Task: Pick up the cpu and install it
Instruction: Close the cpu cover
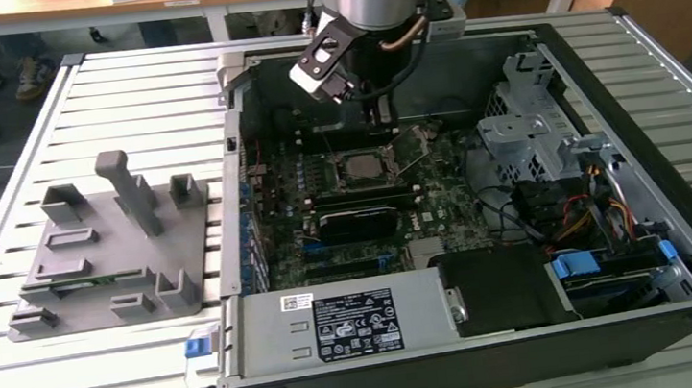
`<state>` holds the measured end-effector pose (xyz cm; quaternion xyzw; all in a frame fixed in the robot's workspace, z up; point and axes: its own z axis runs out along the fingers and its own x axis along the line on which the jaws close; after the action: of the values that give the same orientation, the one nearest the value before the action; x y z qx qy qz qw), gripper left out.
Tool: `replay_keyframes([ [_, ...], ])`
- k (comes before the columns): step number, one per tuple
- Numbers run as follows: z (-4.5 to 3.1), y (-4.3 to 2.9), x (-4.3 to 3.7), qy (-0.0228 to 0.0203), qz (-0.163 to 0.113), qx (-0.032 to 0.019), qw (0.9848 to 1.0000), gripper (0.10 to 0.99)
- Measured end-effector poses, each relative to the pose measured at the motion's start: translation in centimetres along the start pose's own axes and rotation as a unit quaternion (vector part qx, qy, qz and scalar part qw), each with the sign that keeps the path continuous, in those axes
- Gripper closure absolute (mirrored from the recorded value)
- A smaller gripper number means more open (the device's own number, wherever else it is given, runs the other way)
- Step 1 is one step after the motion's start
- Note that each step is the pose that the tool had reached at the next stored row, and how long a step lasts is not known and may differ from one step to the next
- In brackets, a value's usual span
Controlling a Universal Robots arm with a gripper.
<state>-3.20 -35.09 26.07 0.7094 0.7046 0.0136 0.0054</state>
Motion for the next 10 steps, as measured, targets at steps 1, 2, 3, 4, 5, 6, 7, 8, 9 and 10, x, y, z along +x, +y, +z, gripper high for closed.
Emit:
replay_keyframes([
  [1,0.02,0.44,0.00,0.0000,0.000,0.0000,1.0000,0.980],
  [2,0.03,0.87,0.01,0.0000,0.000,0.0001,1.0000,0.980],
  [3,0.04,1.21,0.01,0.0000,0.000,0.0001,1.0000,0.980],
  [4,0.05,1.52,0.01,0.0000,0.000,0.0001,1.0000,0.980],
  [5,0.06,1.75,0.00,0.0001,-0.001,0.0001,1.0000,0.980],
  [6,0.01,1.87,0.00,-0.0002,-0.001,0.0004,1.0000,0.980],
  [7,-0.07,1.93,0.01,0.0000,-0.001,0.0007,1.0000,0.980],
  [8,-0.20,1.95,0.01,-0.0001,-0.001,0.0012,1.0000,0.980],
  [9,-0.31,1.98,0.01,-0.0001,-0.001,0.0014,1.0000,0.980],
  [10,-0.41,2.04,0.02,0.0000,-0.001,0.0016,1.0000,0.980],
])
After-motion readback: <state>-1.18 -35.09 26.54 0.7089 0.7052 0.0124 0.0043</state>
